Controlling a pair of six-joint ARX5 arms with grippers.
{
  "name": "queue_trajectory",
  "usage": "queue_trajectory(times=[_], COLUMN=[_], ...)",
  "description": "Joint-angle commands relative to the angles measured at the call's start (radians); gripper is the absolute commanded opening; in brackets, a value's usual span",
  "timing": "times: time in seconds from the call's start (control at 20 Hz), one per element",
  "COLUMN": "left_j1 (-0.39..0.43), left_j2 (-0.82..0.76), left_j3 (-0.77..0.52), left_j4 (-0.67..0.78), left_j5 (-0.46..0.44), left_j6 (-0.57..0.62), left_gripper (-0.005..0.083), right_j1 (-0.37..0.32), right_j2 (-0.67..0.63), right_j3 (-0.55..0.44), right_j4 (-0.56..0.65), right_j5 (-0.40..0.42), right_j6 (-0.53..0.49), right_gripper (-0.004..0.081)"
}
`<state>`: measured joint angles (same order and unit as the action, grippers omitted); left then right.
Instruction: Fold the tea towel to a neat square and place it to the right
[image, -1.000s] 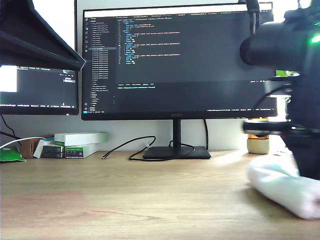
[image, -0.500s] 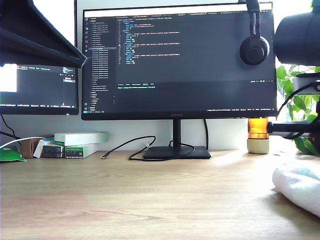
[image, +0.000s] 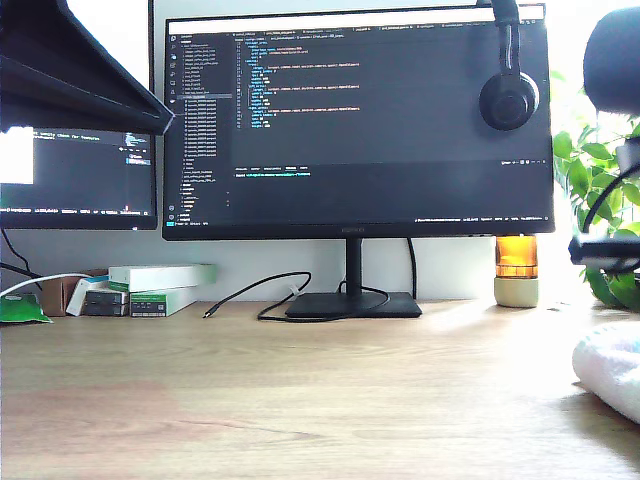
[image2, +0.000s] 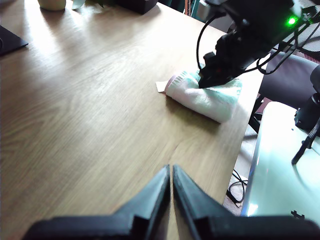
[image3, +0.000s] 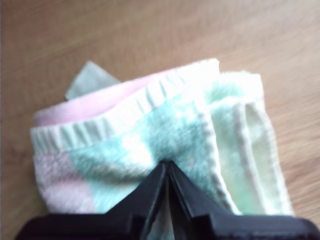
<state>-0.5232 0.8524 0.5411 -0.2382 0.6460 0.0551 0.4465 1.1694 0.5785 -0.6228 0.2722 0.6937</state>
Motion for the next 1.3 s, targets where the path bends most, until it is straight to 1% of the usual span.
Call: queue_trajectory(times=[0.0, 0.15, 0.2, 0.25, 0.3, 0.35, 0.4, 0.45, 0.5, 0.55, 0.6, 0.7, 0.85, 1.0, 1.1, 1.25], left_j1=[-0.003, -0.003, -0.003, -0.003, -0.003, -0.003, -0.003, -0.003, -0.003, -0.002, -0.002, 0.011, 0.083, 0.181, 0.279, 0.423], left_j2=[-0.002, -0.002, -0.002, -0.002, -0.002, -0.002, -0.002, -0.002, -0.002, -0.002, 0.000, 0.008, 0.019, 0.019, 0.019, 0.019], left_j3=[-0.006, -0.006, -0.006, -0.006, -0.006, -0.006, -0.006, -0.006, -0.006, -0.006, -0.006, -0.006, -0.006, -0.006, -0.008, -0.019], left_j4=[0.009, 0.020, 0.028, 0.036, 0.040, 0.040, 0.041, 0.047, 0.072, 0.119, 0.165, 0.235, 0.315, 0.357, 0.367, 0.369], left_j5=[0.004, 0.004, 0.002, -0.002, -0.015, -0.047, -0.081, -0.112, -0.154, -0.207, -0.246, -0.278, -0.304, -0.314, -0.308, -0.242], left_j6=[-0.003, -0.003, -0.003, -0.003, -0.003, -0.003, -0.003, -0.010, -0.018, -0.022, -0.021, -0.014, -0.005, -0.006, -0.006, -0.007], left_gripper=[0.0002, 0.0002, 0.0002, 0.0002, 0.0002, 0.0002, 0.0002, 0.0002, 0.0001, 0.0001, 0.0000, 0.0000, 0.0000, 0.0000, -0.0002, -0.0012], right_j1=[-0.005, -0.005, -0.004, -0.003, -0.004, -0.004, -0.005, -0.005, -0.005, -0.006, -0.014, -0.053, -0.136, -0.204, -0.263, -0.329], right_j2=[-0.017, -0.036, -0.042, -0.045, -0.045, -0.045, -0.045, -0.045, -0.045, -0.045, -0.045, -0.045, -0.047, -0.083, -0.138, -0.230], right_j3=[0.047, 0.097, 0.113, 0.130, 0.140, 0.142, 0.142, 0.142, 0.142, 0.142, 0.142, 0.142, 0.142, 0.141, 0.141, 0.139], right_j4=[0.010, 0.021, 0.030, 0.028, 0.023, 0.021, 0.021, 0.036, 0.066, 0.108, 0.159, 0.224, 0.251, 0.256, 0.257, 0.242], right_j5=[0.015, 0.038, 0.036, 0.024, 0.013, 0.000, -0.018, -0.053, -0.073, -0.074, -0.074, -0.085, -0.103, -0.130, -0.159, -0.172], right_j6=[-0.022, -0.108, -0.155, -0.227, -0.356, -0.442, -0.459, -0.467, -0.514, -0.541, -0.542, -0.540, -0.578, -0.595, -0.618, -0.656], right_gripper=[-0.0010, -0.0010, -0.0011, -0.0011, -0.0011, -0.0011, -0.0011, -0.0011, -0.0011, -0.0011, -0.0011, -0.0011, -0.0011, -0.0011, -0.0011, -0.0011])
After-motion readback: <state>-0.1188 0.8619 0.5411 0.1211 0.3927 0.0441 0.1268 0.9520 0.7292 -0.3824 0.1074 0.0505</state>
